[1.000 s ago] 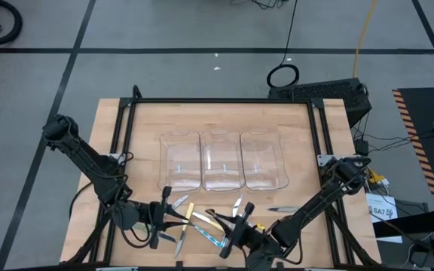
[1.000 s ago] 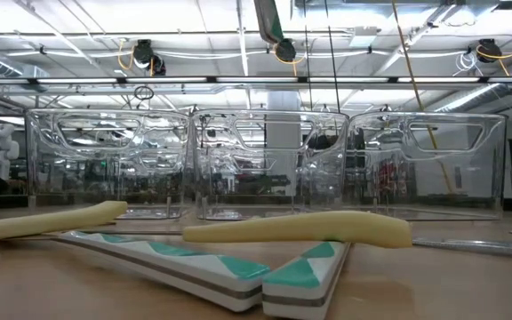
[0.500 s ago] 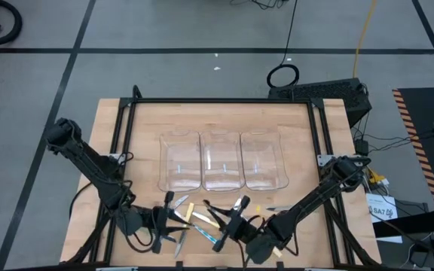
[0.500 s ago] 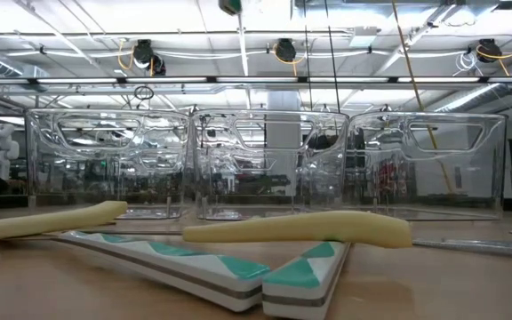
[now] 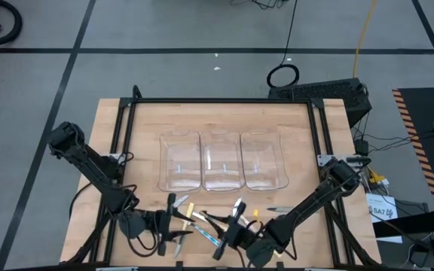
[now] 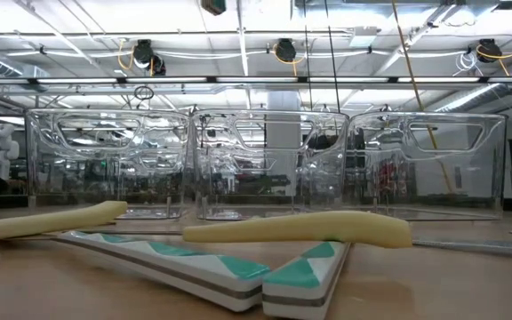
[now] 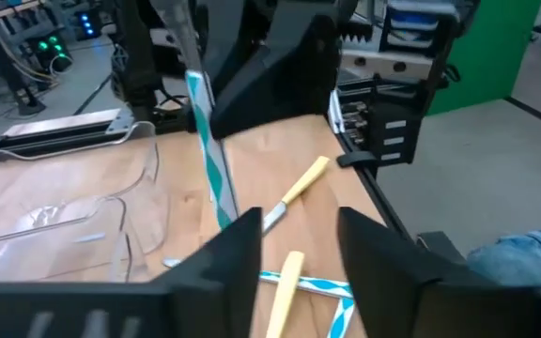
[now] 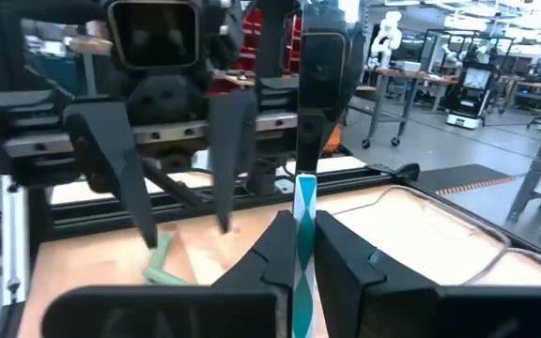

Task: Sort silverware by color (type)
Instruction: Put the right blue knife into the middle transparent bin

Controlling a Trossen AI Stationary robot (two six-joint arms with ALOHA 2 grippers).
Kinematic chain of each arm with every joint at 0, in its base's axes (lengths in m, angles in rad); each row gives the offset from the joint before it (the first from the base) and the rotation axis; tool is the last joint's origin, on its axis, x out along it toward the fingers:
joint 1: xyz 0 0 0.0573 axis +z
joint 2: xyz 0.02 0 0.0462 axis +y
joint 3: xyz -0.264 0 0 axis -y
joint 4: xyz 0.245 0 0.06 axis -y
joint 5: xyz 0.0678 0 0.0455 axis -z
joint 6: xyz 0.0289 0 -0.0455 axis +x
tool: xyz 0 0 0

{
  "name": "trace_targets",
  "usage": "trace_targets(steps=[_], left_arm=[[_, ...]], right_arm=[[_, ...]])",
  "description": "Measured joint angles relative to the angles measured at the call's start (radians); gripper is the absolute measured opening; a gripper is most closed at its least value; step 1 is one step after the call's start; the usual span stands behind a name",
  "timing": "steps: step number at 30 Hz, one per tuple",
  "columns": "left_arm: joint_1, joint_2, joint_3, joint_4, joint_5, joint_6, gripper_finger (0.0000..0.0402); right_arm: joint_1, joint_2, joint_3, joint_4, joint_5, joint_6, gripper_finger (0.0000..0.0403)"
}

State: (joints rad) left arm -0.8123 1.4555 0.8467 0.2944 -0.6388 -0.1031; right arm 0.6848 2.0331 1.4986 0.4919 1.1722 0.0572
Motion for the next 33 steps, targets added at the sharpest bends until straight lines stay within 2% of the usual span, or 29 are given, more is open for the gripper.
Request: trace_targets(steps=[5, 9, 15, 18, 23, 33], left_arm=[[-0.001, 0.0, 0.0, -0.005, 0.0, -0.028, 0.0232], [-0.001, 0.0, 0.0, -0.007, 0.001, -0.04, 0.0255], [0.0, 0.017, 0.0, -0.007, 0.002, -0.052, 0.0259], [0.006, 0.041, 0.0, 0.003, 0.009, -0.045, 0.0259], [0.007, 0.072, 0.0, 0.024, 0.063, -0.035, 0.026], [0.014, 0.097, 0.0, 0.059, 0.066, -0.033, 0.0247]], right_arm=[[0.002, 0.052, 0.0, 0.168, -0.075, -0.102, 0.0018], [-0.004, 0.084, 0.0, 0.306, -0.117, -0.204, 0.0018], [-0.024, 0.094, 0.0, 0.401, -0.271, -0.252, 0.0018], [-0.032, 0.094, 0.0, 0.408, -0.307, -0.248, 0.0018], [-0.034, 0.094, 0.0, 0.406, -0.313, -0.246, 0.0018], [-0.033, 0.094, 0.0, 0.406, -0.312, -0.289, 0.0018]])
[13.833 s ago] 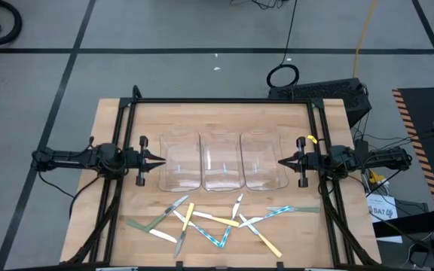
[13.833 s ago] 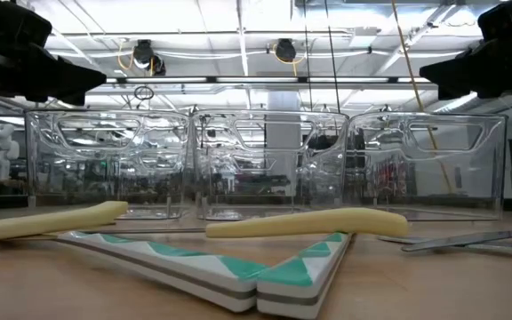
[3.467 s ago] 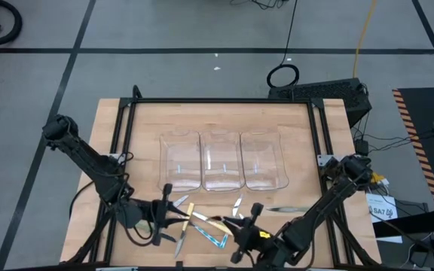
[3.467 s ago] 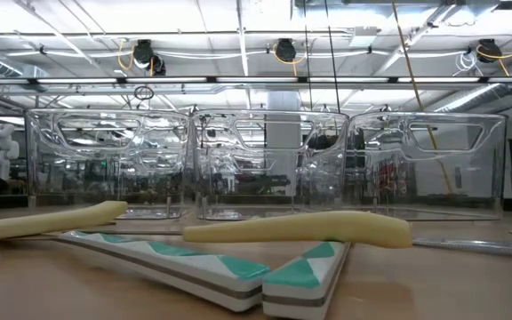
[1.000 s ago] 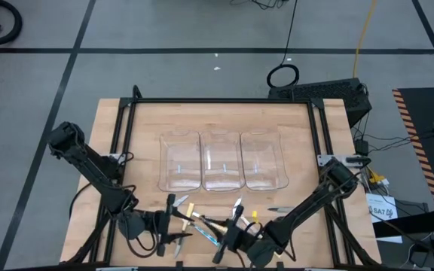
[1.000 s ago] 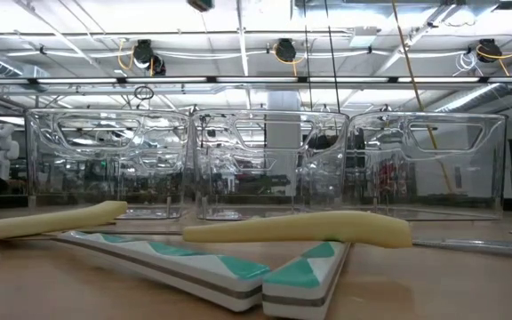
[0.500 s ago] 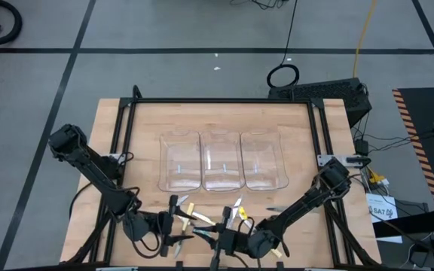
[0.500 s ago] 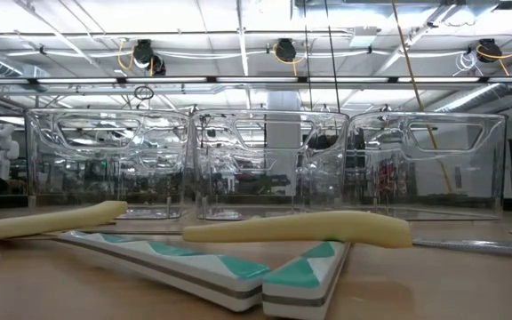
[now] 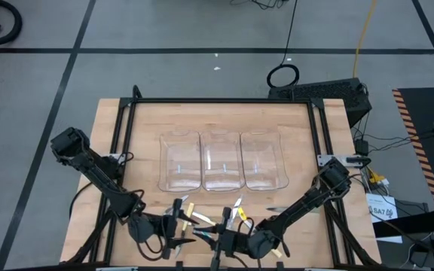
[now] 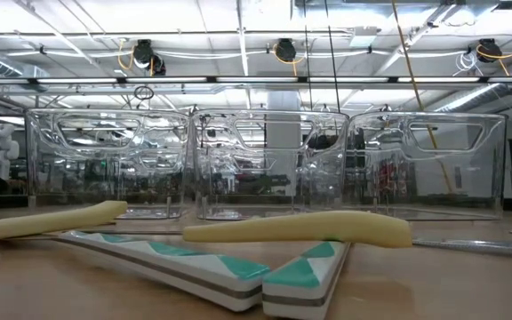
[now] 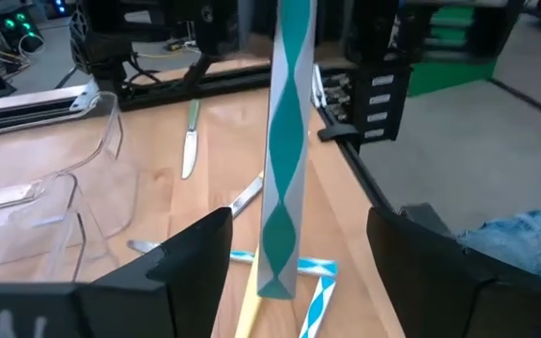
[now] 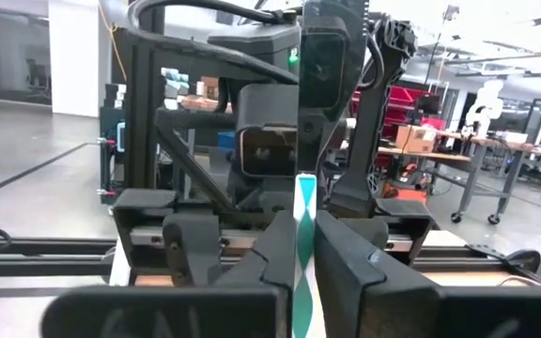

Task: Sort silverware by color (type)
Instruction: Put the right blue knife into the middle transparent bin

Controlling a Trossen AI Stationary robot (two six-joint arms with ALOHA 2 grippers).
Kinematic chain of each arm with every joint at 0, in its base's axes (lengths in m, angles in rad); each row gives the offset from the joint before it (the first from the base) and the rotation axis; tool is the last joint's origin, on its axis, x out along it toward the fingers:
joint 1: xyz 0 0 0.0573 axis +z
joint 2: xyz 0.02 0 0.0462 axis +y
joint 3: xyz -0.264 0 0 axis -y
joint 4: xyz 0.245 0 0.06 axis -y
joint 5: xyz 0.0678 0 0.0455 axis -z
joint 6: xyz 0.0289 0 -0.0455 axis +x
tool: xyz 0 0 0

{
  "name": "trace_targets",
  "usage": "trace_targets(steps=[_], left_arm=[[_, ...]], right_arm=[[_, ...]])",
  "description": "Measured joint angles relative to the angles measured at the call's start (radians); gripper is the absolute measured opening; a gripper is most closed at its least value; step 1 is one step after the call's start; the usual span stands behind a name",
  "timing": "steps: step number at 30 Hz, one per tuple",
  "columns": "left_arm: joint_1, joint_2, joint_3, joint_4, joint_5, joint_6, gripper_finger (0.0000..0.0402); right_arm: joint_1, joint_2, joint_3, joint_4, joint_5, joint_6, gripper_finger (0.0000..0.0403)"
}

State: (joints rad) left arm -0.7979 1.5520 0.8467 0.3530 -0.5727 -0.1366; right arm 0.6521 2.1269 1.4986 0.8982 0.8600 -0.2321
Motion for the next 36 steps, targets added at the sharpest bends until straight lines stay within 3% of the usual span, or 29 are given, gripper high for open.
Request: trace_targets(steps=[15, 26, 32, 36], left_arm=[[0.017, 0.0, 0.0, 0.011, 0.029, 0.003, 0.01], [0.019, 0.0, 0.0, 0.008, 0.031, 0.004, 0.0062], [0.019, 0.0, 0.0, 0.008, 0.034, -0.015, 0.0058], [0.02, -0.006, 0.0, 0.005, 0.031, -0.038, 0.0058]], right_arm=[[0.001, 0.0, 0.0, 0.01, -0.002, -0.011, 0.0018], [0.001, 0.0, 0.0, -0.009, 0.0, -0.013, 0.002], [0.01, 0.0, 0.0, -0.013, 0.014, -0.017, 0.0045], [0.035, 0.0, 0.0, -0.018, 0.144, -0.035, 0.0067]])
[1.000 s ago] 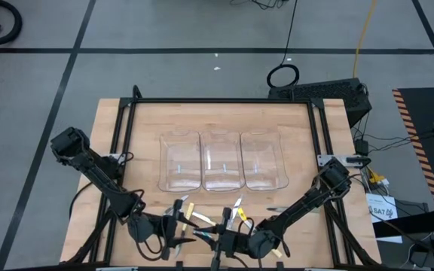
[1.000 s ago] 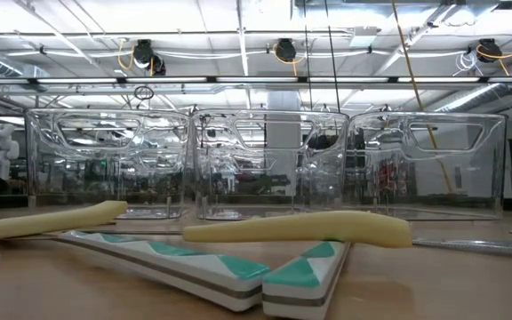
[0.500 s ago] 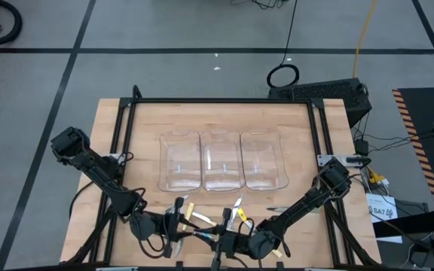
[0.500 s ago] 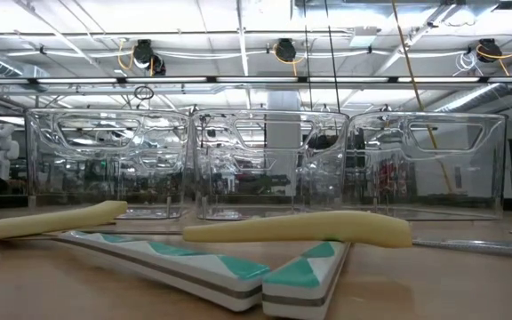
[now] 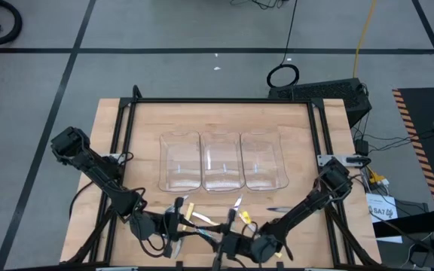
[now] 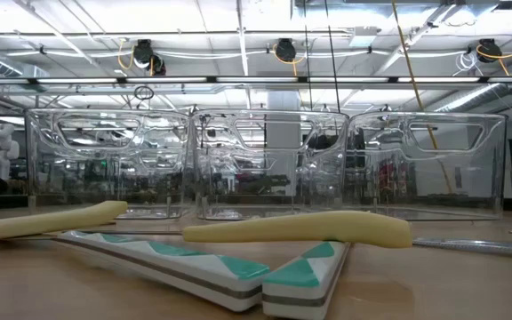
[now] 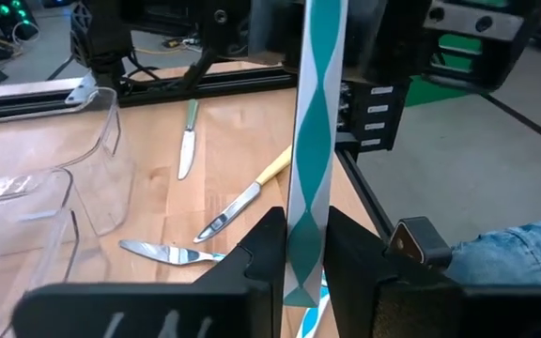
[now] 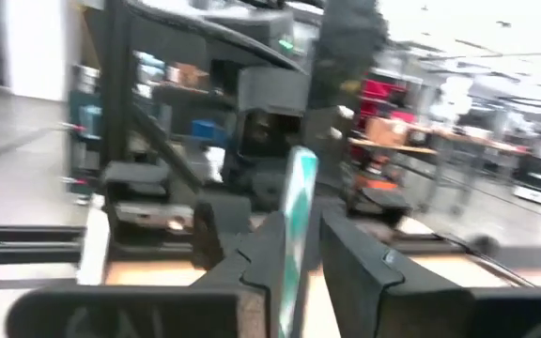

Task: Sort silverware by color (type)
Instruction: Put the right blue knife into the middle transparent bin

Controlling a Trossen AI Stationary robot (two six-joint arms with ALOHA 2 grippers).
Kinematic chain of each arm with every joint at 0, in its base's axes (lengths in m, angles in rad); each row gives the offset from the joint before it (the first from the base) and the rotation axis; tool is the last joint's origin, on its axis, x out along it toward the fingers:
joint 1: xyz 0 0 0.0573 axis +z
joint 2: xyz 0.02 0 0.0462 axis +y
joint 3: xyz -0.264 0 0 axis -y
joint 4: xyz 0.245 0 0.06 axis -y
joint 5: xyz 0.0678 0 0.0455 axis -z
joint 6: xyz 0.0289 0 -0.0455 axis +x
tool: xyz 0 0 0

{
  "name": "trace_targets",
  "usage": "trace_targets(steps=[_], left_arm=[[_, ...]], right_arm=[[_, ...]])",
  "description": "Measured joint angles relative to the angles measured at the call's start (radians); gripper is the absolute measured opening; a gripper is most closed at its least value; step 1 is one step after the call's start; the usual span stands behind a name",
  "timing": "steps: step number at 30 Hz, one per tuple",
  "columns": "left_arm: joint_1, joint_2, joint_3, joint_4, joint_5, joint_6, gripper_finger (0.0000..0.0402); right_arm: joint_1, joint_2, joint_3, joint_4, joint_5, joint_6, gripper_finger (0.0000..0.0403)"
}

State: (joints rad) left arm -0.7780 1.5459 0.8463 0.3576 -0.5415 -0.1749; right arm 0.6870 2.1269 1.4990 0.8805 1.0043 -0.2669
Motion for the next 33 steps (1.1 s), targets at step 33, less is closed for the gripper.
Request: trace_targets(steps=[33], left_arm=[[0.311, -0.16, 0.001, -0.363, -0.02, -0.252, 0.0057]], right_arm=[[0.124, -0.125, -0.003, -0.114, 0.49, -0.572, 0.0115]])
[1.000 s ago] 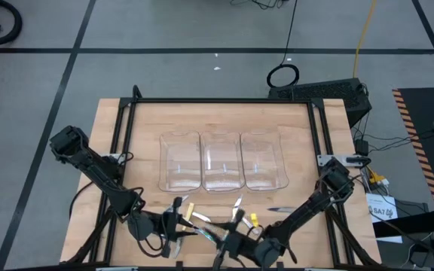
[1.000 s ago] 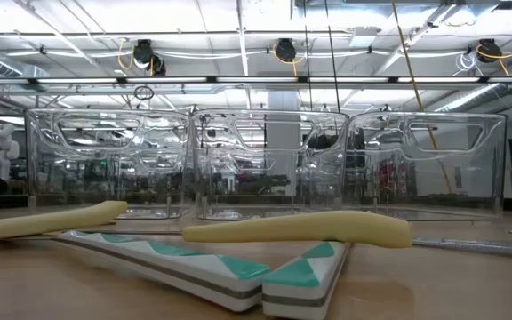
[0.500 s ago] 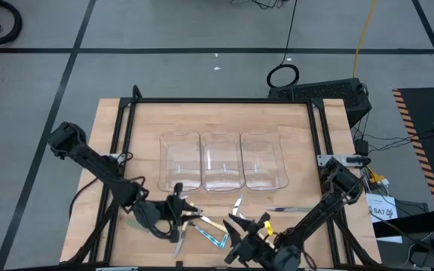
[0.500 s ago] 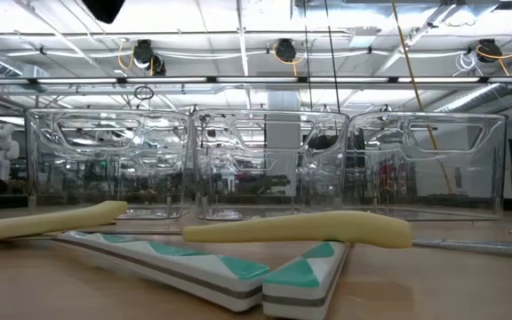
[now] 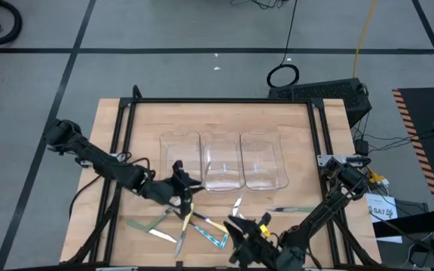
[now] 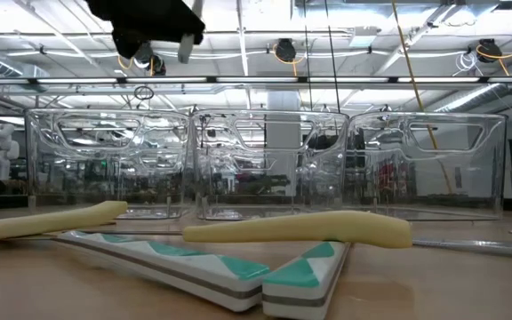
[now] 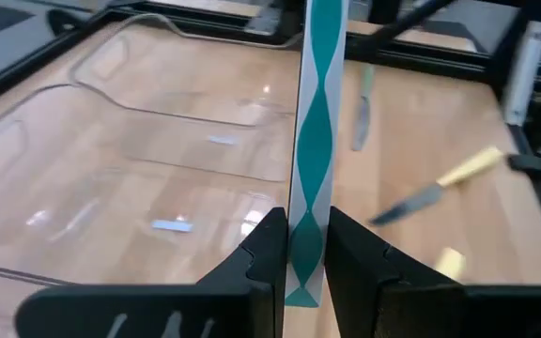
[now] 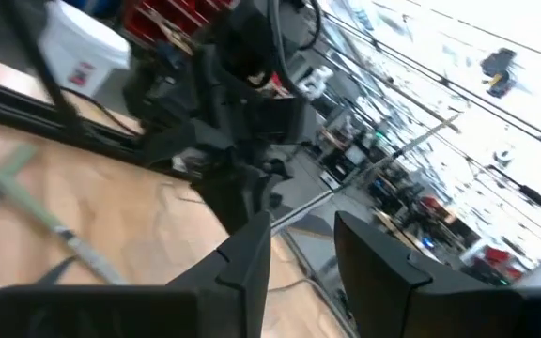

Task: Sort silverware by color (type)
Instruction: Put the right blue knife into the middle transparent bin

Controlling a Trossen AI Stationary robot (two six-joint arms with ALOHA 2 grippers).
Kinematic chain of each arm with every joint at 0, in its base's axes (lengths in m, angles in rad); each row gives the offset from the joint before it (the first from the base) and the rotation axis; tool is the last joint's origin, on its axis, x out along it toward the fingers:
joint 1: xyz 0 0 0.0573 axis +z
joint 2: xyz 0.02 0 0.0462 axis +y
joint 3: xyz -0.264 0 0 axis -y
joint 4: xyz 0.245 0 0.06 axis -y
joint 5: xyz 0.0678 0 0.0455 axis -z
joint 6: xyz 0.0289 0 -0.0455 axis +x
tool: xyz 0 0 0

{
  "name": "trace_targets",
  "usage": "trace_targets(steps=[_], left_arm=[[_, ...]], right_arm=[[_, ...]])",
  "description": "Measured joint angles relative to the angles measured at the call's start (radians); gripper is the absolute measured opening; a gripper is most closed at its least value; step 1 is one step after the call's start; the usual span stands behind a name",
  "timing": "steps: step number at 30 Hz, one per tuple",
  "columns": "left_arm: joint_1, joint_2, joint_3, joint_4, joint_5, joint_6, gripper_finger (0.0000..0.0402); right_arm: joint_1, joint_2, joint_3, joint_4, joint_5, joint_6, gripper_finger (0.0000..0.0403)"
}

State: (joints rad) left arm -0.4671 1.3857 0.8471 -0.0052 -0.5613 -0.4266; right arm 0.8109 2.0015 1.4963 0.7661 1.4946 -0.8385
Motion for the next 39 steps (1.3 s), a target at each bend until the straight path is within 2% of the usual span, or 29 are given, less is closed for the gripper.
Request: trace_targets(steps=[4, 7, 13, 26, 39], left_arm=[[0.066, 0.005, 0.0, -0.057, 0.061, -0.031, 0.0057], [0.102, 0.003, 0.0, -0.083, 0.066, -0.075, 0.0057], [0.143, 0.003, 0.0, -0.089, 0.071, -0.068, 0.0071], [0.188, 0.003, 0.0, -0.098, 0.073, -0.054, 0.0079], [0.192, 0.003, 0.0, -0.124, 0.073, -0.054, 0.008]], right_arm=[[-0.031, -0.001, 0.0, -0.001, 0.015, -0.013, 0.0115], [-0.047, -0.001, 0.0, -0.019, 0.053, -0.012, 0.0115], [-0.052, -0.001, -0.001, -0.103, 0.054, 0.052, 0.0115], [-0.05, -0.001, -0.001, -0.227, 0.053, 0.199, 0.0116], [-0.042, -0.001, -0.001, -0.233, 0.053, 0.199, 0.0116]])
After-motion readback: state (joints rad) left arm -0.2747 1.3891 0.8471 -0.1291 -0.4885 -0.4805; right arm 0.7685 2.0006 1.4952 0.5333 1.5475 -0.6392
